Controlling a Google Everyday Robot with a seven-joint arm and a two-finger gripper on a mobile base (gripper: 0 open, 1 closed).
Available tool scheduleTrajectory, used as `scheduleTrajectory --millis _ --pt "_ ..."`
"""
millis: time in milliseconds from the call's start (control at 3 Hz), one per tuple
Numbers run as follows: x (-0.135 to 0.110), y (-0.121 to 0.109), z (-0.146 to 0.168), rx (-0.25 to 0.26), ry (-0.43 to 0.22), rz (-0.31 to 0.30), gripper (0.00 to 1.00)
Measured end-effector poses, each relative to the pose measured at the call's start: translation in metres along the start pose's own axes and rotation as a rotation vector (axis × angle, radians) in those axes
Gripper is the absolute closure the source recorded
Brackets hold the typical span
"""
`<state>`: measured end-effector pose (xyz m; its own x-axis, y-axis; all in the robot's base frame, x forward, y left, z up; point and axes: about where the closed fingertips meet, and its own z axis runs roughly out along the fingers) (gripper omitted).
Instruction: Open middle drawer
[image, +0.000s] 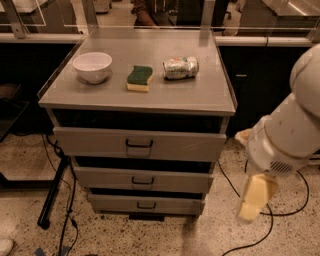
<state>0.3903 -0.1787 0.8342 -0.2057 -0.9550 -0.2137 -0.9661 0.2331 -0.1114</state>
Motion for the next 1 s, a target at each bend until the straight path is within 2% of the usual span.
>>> scheduleTrajectory --millis 333,667,1000 --pt "-0.014 0.033 0.05 -0.07 -0.061 -0.018 0.0" --pt "-0.014 0.033 0.05 -0.07 -0.061 -0.018 0.0" --pt "-0.02 0.042 0.076 -0.091 -0.083 0.003 0.0"
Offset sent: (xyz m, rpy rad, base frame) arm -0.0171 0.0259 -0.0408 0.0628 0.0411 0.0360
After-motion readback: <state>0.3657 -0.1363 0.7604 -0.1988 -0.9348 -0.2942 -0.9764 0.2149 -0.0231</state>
